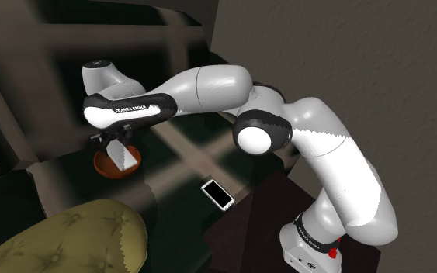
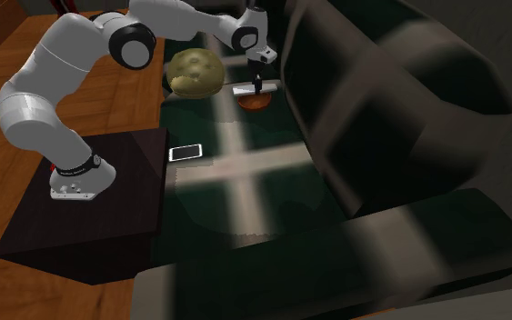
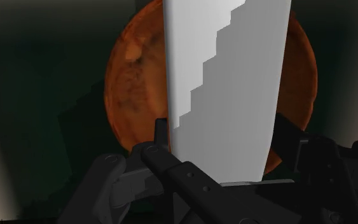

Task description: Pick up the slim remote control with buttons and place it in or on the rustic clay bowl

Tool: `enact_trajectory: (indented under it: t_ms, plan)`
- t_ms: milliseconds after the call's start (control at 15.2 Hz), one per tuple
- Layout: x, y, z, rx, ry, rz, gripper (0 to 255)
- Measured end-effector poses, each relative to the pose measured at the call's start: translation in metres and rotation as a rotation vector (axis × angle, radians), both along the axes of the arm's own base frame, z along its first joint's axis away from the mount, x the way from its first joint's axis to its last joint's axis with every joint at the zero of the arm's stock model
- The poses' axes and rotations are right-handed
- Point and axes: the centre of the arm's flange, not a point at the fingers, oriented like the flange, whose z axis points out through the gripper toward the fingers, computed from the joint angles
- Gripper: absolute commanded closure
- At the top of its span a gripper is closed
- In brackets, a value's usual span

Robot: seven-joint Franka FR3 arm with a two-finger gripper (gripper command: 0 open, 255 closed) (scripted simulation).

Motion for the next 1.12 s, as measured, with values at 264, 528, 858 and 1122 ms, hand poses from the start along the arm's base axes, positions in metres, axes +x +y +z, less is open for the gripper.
enact_trajectory:
  t_ms: [264,528,858,1122]
  plan:
    - [0.0,0.001,-0.018,0.0,0.0,0.0,255]
    - [0.0,0.0,-0.019,0.0,0.0,0.0,255]
    - [0.0,0.0,-0.019,0.0,-0.001,0.0,0]
    - [0.0,0.001,-0.013,0.0,0.0,0.0,0]
